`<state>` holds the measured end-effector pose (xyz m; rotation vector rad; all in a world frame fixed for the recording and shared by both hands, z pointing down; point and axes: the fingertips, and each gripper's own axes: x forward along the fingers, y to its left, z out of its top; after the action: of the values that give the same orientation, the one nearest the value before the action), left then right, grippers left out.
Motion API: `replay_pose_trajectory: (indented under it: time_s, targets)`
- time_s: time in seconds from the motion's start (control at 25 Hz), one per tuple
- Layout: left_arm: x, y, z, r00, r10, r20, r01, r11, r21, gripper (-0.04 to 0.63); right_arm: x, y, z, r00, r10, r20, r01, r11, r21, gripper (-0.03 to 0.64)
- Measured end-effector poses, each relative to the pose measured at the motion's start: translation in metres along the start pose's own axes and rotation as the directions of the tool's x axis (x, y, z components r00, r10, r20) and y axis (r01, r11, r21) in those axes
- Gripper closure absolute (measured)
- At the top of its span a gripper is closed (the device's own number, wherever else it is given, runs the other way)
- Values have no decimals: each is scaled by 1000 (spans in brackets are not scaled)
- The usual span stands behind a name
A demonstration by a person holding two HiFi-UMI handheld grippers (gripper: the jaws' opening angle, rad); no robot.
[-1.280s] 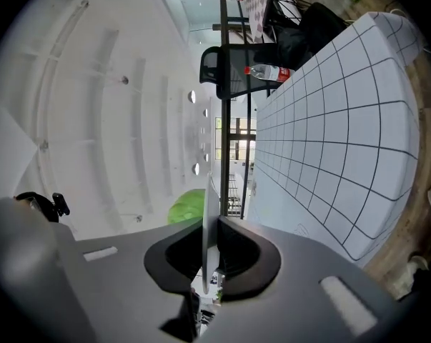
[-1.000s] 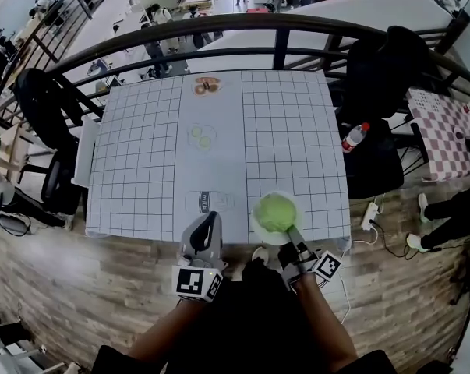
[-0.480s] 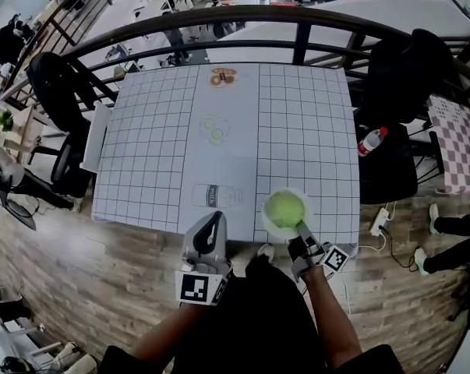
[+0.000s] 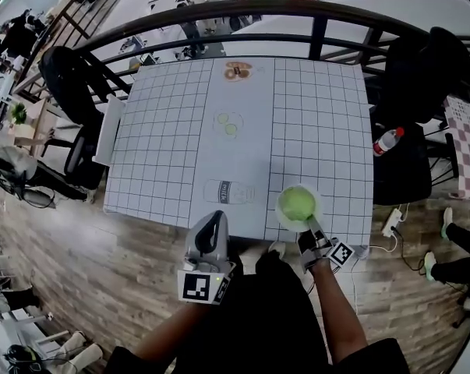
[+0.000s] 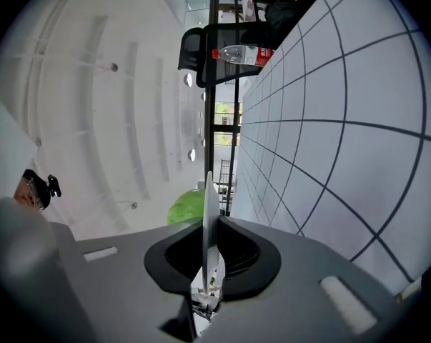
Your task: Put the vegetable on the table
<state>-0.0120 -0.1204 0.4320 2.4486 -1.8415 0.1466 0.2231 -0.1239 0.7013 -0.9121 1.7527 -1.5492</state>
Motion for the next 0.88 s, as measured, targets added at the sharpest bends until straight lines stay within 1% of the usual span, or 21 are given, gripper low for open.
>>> replay_pose_trajectory:
  time_s: [0.12, 0.28, 0.4, 0.56, 0.76, 0.88]
  targets:
    - [0, 0, 4, 1000, 1, 9, -1, 1000, 8, 588, 0, -14, -1, 999, -38, 3, 38, 999, 12, 594]
    - [2, 1, 11, 1000, 0, 23, 0, 1000, 14, 588, 2, -28, -3, 996, -85, -27, 85, 996, -20, 594]
    - [2, 3, 13, 1000, -2, 29, 1, 1000, 28, 588, 3, -33, -4, 996, -81, -27, 80, 996, -24, 594]
    - [-2, -3, 9, 1000, -13, 1, 13, 998, 65, 588, 0, -38, -3, 996, -86, 15, 87, 996, -4, 594]
    - [0, -4, 11, 1000, -23, 19, 22, 998, 64, 588, -7, -48, 1, 993, -112, 39, 113, 993, -19, 594]
    - [0, -4, 17, 999, -23, 47, 19, 998, 66, 588, -9, -53, 2, 990, -133, 37, 134, 991, -17, 594]
